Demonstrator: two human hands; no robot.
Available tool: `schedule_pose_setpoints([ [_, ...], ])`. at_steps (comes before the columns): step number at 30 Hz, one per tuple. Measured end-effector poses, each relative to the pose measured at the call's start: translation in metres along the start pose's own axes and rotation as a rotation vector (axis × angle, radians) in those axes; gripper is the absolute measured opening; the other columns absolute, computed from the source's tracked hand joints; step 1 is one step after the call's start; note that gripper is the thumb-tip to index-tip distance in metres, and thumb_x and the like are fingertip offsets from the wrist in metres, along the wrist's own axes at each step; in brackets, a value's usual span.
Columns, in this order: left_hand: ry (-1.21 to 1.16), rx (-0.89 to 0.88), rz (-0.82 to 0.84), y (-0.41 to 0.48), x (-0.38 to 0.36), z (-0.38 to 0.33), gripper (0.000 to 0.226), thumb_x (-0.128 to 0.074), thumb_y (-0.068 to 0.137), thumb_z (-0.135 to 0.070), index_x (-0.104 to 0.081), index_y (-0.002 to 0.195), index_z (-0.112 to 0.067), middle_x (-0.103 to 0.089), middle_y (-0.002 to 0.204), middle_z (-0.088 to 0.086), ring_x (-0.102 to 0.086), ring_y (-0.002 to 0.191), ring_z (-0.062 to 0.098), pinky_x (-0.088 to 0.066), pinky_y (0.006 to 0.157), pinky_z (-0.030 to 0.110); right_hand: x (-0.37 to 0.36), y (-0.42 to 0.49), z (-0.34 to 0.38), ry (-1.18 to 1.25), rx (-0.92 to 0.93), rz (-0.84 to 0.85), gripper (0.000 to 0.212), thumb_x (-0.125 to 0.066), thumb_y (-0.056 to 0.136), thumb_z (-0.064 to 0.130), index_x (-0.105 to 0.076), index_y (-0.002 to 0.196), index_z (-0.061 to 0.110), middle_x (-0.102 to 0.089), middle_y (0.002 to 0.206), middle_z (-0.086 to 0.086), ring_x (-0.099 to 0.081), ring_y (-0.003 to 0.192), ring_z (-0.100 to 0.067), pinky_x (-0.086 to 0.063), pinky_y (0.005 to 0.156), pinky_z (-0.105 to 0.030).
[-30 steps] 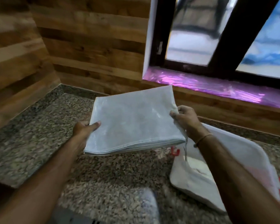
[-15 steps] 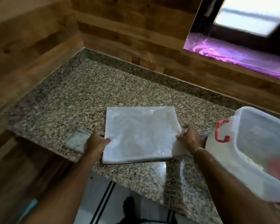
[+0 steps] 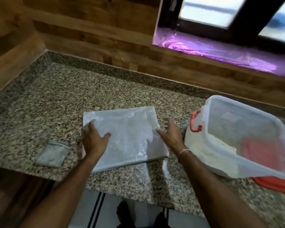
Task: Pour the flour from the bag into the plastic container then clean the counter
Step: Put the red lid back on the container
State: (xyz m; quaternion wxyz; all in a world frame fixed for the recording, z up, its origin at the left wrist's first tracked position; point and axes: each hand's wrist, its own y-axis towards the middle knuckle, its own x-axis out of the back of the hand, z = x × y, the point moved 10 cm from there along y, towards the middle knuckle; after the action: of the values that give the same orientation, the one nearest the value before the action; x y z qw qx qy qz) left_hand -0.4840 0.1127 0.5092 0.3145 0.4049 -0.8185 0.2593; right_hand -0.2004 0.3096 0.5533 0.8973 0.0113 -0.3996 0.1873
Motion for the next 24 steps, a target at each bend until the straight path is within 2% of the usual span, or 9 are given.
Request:
schedule_pose_setpoints([
  [2,-0.051,-0.118,0.038,-0.005,-0.009,-0.039,0.082,-0.079,0.088,-0.038,-0.036,0.154,-0.016,-0.036,0.157,0.016,-0.034,0.143,0.038,-0.037,0.111,0.053,0.019,-0.008,0.021,0.051,0.084,-0.029,0.056,-0.079,0.092,0.024,-0.055,0.141,0.012,-0.063,0.140,-0.012,-0.062,0.123,-0.026,-0.052,0.093,-0.033],
  [7,-0.183,-0.361,0.084,-0.038,-0.024,-0.142,0.070,-0.075,0.090,-0.045,-0.042,0.148,-0.024,-0.044,0.153,0.007,-0.040,0.139,0.028,-0.040,0.104,0.040,0.090,-0.032,0.055,0.168,0.293,-0.128,0.051,-0.076,0.093,0.029,-0.057,0.138,0.016,-0.060,0.137,-0.004,-0.061,0.122,-0.019,-0.057,0.099,-0.038],
  [9,-0.208,-0.447,0.113,-0.061,-0.034,-0.185,0.069,-0.073,0.091,-0.047,-0.041,0.148,-0.026,-0.044,0.153,0.006,-0.040,0.140,0.026,-0.038,0.103,0.036,0.127,-0.043,0.057,0.175,0.354,-0.168,0.049,-0.075,0.094,0.030,-0.058,0.138,0.018,-0.058,0.136,-0.002,-0.059,0.121,-0.016,-0.058,0.093,-0.034],
  [11,-0.210,-0.537,0.126,-0.090,-0.045,-0.228,0.069,-0.072,0.090,-0.050,-0.042,0.148,-0.026,-0.043,0.153,0.007,-0.041,0.140,0.026,-0.039,0.105,0.038,0.168,-0.058,0.054,0.137,0.436,-0.234,0.046,-0.075,0.094,0.032,-0.060,0.136,0.018,-0.060,0.132,0.003,-0.059,0.119,-0.014,-0.057,0.090,-0.034],
  [13,-0.186,-0.616,0.127,-0.121,-0.057,-0.266,0.072,-0.072,0.089,-0.053,-0.042,0.148,-0.025,-0.044,0.153,0.008,-0.042,0.140,0.027,-0.041,0.108,0.043,0.206,-0.068,0.038,0.118,0.475,-0.304,0.043,-0.074,0.095,0.032,-0.062,0.134,0.019,-0.060,0.129,0.010,-0.058,0.121,-0.014,-0.055,0.095,-0.039],
  [16,-0.069,-0.719,0.091,-0.181,-0.090,-0.317,0.075,-0.072,0.088,-0.056,-0.042,0.149,-0.027,-0.045,0.154,0.006,-0.040,0.141,0.026,-0.042,0.110,0.049,0.269,-0.075,-0.032,0.050,0.378,-0.422,0.045,-0.074,0.092,0.033,-0.064,0.133,0.018,-0.065,0.132,0.002,-0.059,0.124,-0.023,-0.047,0.105,-0.041],
  [19,0.077,-0.678,0.024,-0.224,-0.125,-0.336,0.077,-0.066,0.087,-0.067,-0.041,0.149,-0.029,-0.042,0.157,0.002,-0.036,0.145,0.026,-0.038,0.112,0.054,0.324,-0.079,-0.132,-0.113,0.113,-0.500,0.058,-0.071,0.087,0.040,-0.059,0.138,0.016,-0.064,0.136,-0.012,-0.056,0.129,-0.036,-0.041,0.111,-0.045],
  [21,0.101,-0.595,-0.035,-0.234,-0.136,-0.335,0.076,-0.064,0.087,-0.067,-0.042,0.148,-0.028,-0.043,0.158,0.003,-0.038,0.144,0.029,-0.042,0.108,0.053,0.337,-0.080,-0.192,-0.120,-0.036,-0.432,0.064,-0.065,0.086,0.049,-0.054,0.139,0.015,-0.063,0.134,-0.016,-0.057,0.125,-0.039,-0.047,0.105,-0.049],
  [24,0.093,-0.453,-0.104,-0.237,-0.138,-0.331,0.079,-0.062,0.088,-0.069,-0.038,0.152,-0.028,-0.042,0.159,0.005,-0.046,0.140,0.034,-0.048,0.101,0.054,0.327,-0.075,-0.231,0.097,-0.042,-0.253,0.062,-0.048,0.086,0.060,-0.057,0.127,0.016,-0.067,0.119,-0.010,-0.067,0.108,-0.034,-0.057,0.087,-0.052],
])
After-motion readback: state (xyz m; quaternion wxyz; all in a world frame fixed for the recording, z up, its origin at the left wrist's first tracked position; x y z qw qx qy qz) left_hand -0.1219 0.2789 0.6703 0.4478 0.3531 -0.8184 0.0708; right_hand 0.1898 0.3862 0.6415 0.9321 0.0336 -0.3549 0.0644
